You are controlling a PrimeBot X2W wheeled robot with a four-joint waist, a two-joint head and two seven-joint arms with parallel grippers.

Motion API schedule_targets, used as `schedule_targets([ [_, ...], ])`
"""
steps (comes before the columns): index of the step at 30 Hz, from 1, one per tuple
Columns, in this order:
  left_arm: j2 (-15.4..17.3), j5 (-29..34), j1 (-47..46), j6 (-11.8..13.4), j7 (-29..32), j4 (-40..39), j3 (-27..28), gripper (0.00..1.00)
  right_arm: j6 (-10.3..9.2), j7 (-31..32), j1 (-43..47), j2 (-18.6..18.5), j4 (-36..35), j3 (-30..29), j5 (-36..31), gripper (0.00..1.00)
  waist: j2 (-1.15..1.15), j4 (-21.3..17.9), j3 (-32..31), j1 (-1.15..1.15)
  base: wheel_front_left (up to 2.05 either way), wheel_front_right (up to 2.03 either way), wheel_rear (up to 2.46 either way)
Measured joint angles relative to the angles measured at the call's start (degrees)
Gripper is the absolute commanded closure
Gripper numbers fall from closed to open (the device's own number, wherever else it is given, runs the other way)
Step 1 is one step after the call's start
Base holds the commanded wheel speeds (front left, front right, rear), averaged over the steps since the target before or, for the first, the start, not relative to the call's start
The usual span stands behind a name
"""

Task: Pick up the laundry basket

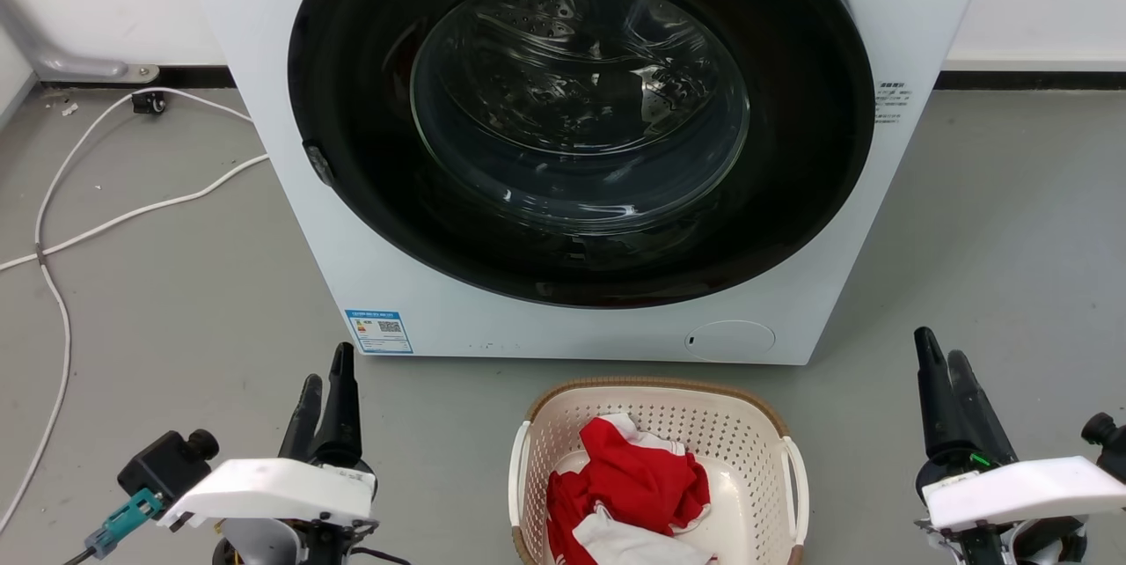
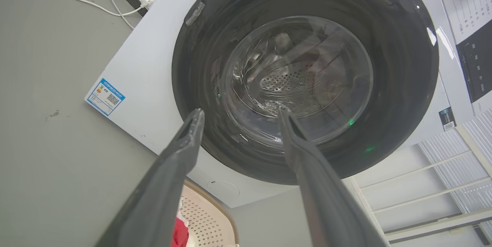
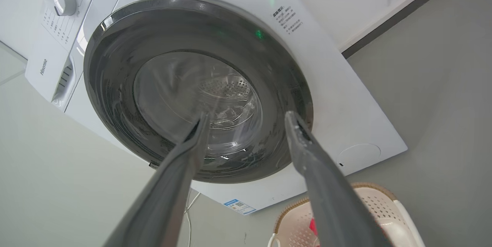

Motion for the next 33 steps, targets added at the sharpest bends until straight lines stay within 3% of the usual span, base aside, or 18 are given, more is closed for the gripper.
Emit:
schedule_targets([
  [33,0.1,24.4,1.7,2.8,-5.5,-4.2,-5.2,0.0,0.0,-5.4,2.8,0.0,-5.2,0.9,-23.2,0.0,0.0,0.1,-0.1,0.0,0.0,0.0,0.0],
])
